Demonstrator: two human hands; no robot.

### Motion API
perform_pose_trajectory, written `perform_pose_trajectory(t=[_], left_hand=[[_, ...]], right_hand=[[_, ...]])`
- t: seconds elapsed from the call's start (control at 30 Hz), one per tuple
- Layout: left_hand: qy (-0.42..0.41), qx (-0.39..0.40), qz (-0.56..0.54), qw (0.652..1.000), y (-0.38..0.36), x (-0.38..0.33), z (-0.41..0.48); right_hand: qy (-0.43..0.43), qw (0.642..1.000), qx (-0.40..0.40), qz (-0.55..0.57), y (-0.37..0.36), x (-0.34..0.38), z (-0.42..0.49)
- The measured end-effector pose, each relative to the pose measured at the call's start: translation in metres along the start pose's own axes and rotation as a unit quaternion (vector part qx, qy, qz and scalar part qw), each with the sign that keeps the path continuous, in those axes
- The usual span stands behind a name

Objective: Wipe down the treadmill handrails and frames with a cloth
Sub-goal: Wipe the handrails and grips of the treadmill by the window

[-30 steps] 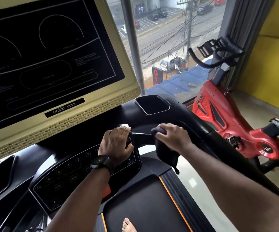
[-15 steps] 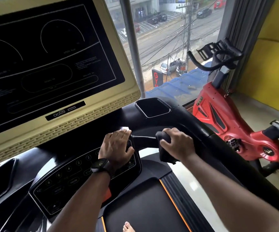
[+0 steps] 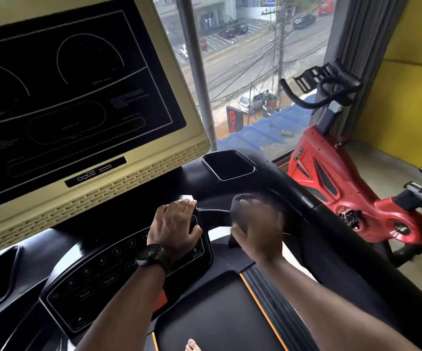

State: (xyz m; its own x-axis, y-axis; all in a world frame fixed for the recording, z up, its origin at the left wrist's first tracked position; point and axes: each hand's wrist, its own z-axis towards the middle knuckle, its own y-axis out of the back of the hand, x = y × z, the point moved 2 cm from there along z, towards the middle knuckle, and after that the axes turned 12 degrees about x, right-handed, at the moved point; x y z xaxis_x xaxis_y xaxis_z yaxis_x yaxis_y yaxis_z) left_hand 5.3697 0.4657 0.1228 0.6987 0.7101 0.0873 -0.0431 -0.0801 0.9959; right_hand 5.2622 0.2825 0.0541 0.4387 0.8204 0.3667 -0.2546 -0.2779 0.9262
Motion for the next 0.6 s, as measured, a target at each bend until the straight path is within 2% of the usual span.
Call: perform_pose_trajectory(t=[0.1,0.23,0.37,0.5,0.6], left_hand=[[0.002,-0.008,0.004,1.0,-0.002,0.001,0.0],[0.004,0.001,0.0,1.0,-0.002,0.001,0.0],[0.001,-0.01,0.004,1.0,-0.002,0.001,-0.001],[0.001,-0.003,0.002,1.0,0.0,0.0,0.0],[0.005,-0.008,0.002,1.0,-0.001,0.001,-0.001]], right_hand=[[0.029,0.999,-0.022,-0.004,0.001,0.003,0.003],[0.028,0.999,0.015,0.009,0.013,0.007,0.021],[0.032,0.999,-0.023,-0.008,0.005,0.014,0.009],[0.049,0.998,0.035,0.009,0.018,0.013,0.032],[0.048,0.999,0.0,-0.007,0.009,0.022,0.019]])
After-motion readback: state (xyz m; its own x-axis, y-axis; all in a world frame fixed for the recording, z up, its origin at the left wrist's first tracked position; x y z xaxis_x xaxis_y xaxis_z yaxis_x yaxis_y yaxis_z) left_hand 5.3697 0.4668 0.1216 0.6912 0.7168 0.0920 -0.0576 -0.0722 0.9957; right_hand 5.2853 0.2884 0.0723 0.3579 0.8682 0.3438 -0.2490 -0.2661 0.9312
